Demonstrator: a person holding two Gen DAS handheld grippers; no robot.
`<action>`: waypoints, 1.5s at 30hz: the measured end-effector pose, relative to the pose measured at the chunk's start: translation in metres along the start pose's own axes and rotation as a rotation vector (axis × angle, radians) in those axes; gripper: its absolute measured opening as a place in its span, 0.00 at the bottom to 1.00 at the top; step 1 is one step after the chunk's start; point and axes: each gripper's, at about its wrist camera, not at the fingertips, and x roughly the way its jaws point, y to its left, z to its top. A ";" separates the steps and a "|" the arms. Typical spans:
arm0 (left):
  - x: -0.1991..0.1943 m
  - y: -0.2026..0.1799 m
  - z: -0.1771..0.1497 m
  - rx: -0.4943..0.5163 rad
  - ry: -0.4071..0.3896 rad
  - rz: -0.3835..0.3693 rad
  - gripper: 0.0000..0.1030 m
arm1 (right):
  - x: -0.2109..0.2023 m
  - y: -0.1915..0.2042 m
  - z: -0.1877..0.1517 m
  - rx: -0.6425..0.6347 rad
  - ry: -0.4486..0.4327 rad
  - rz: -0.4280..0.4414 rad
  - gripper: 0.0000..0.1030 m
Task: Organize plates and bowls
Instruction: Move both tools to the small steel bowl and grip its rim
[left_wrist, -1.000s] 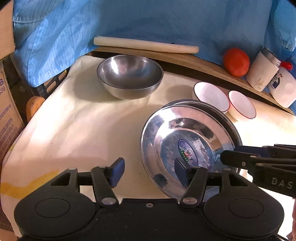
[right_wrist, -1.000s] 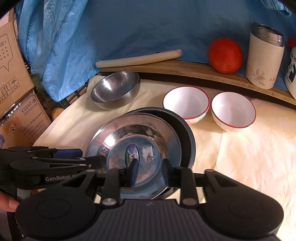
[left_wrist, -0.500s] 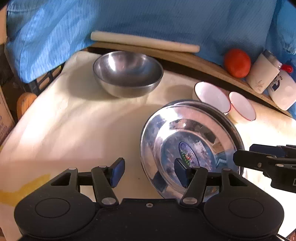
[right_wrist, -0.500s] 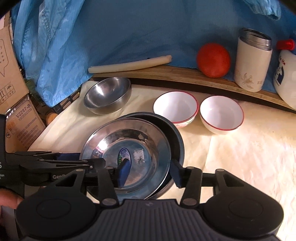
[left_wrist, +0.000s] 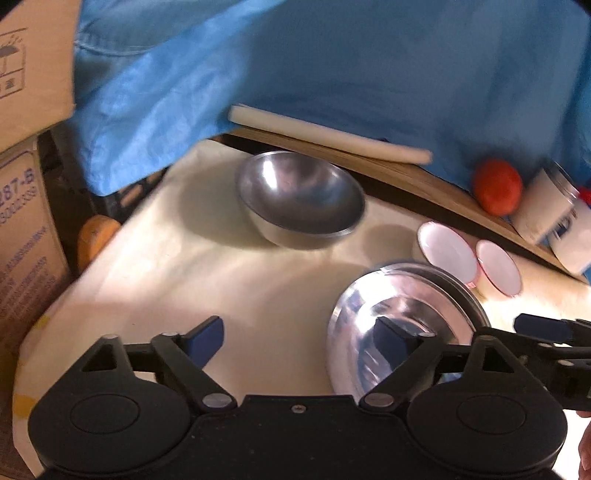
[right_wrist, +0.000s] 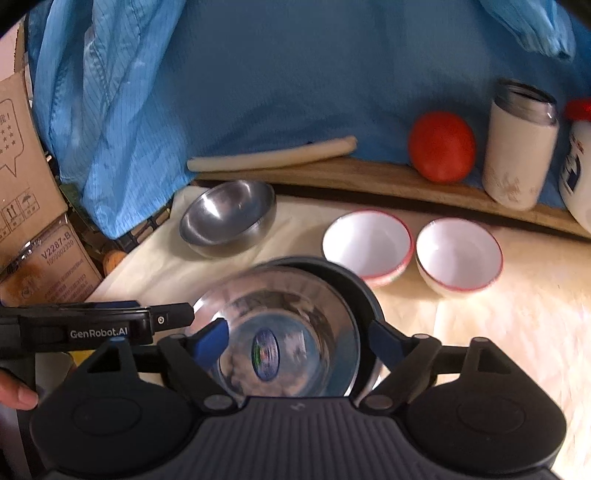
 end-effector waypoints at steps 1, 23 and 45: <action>0.001 0.003 0.002 -0.020 -0.003 0.009 0.89 | 0.002 0.000 0.004 -0.002 -0.005 0.005 0.88; 0.056 0.036 0.056 -0.335 -0.083 0.150 0.89 | 0.119 0.000 0.110 -0.015 0.106 0.145 0.86; 0.081 0.058 0.062 -0.419 -0.059 0.129 0.99 | 0.157 0.013 0.104 -0.022 0.158 0.118 0.85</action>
